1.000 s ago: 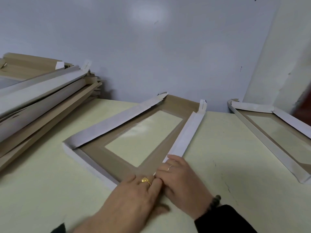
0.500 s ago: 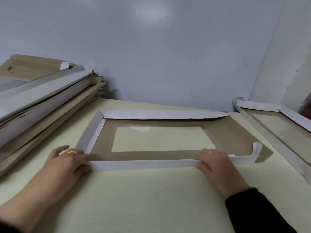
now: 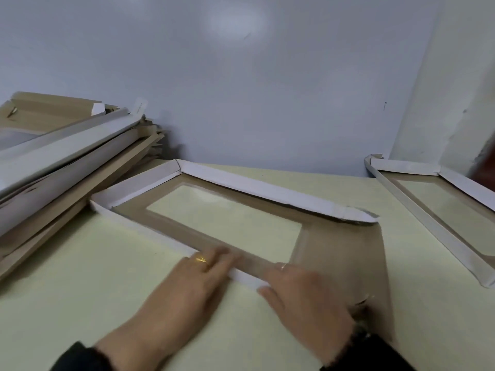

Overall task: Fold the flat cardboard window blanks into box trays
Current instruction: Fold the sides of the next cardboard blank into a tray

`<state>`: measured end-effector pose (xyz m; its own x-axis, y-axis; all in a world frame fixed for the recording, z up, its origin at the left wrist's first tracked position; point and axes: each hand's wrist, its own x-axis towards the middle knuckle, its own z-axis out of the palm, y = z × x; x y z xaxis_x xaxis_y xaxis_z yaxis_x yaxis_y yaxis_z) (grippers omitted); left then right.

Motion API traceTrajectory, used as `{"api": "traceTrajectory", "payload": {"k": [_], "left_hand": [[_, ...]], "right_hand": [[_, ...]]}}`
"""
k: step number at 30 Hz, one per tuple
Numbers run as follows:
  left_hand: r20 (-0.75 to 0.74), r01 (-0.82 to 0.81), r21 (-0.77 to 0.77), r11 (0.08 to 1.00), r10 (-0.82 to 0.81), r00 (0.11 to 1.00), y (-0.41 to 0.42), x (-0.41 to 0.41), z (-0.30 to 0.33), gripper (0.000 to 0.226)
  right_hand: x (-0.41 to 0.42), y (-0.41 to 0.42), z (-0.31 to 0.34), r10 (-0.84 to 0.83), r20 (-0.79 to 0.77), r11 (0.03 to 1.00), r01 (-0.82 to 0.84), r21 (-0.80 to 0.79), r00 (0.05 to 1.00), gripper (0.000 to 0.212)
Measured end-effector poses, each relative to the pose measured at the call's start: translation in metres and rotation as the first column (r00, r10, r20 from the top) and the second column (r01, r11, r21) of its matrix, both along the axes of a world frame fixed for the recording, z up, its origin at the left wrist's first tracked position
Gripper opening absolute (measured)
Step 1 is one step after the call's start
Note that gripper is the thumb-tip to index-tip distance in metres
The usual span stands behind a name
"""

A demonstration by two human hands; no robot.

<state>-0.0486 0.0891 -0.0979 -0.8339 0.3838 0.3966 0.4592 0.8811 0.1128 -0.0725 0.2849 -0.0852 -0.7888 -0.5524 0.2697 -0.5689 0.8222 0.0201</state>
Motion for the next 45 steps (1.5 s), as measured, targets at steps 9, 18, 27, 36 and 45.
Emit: {"api": "traceTrajectory", "payload": {"k": [9, 18, 27, 36, 45], "left_hand": [[0.052, -0.023, 0.068, 0.997, 0.020, 0.998, -0.013, -0.027, -0.009, 0.031], [0.094, -0.106, 0.095, 0.990, 0.097, 0.991, -0.036, -0.051, -0.006, 0.027], [-0.077, -0.150, 0.148, 0.978, 0.162, 0.984, -0.016, -0.028, 0.018, 0.043], [0.119, 0.125, -0.184, 0.975, -0.104, 0.987, 0.045, 0.017, 0.009, 0.054], [0.287, 0.059, -0.044, 0.997, -0.044, 0.957, -0.008, 0.010, 0.002, 0.074]], "right_hand": [[0.009, 0.049, 0.008, 0.238, 0.182, 0.955, -0.195, -0.226, 0.954, 0.086], [0.007, 0.108, 0.002, 0.173, 0.332, 0.967, -0.097, -0.234, 0.927, 0.082], [0.017, 0.062, -0.017, -0.017, -0.171, 0.999, 0.011, -0.035, 0.985, 0.060], [0.011, 0.000, -0.021, -0.033, -0.194, 0.996, 0.047, 0.069, 0.980, 0.052], [-0.015, 0.073, -0.013, 0.147, 0.464, 0.971, -0.037, -0.237, 0.873, 0.079]]}}
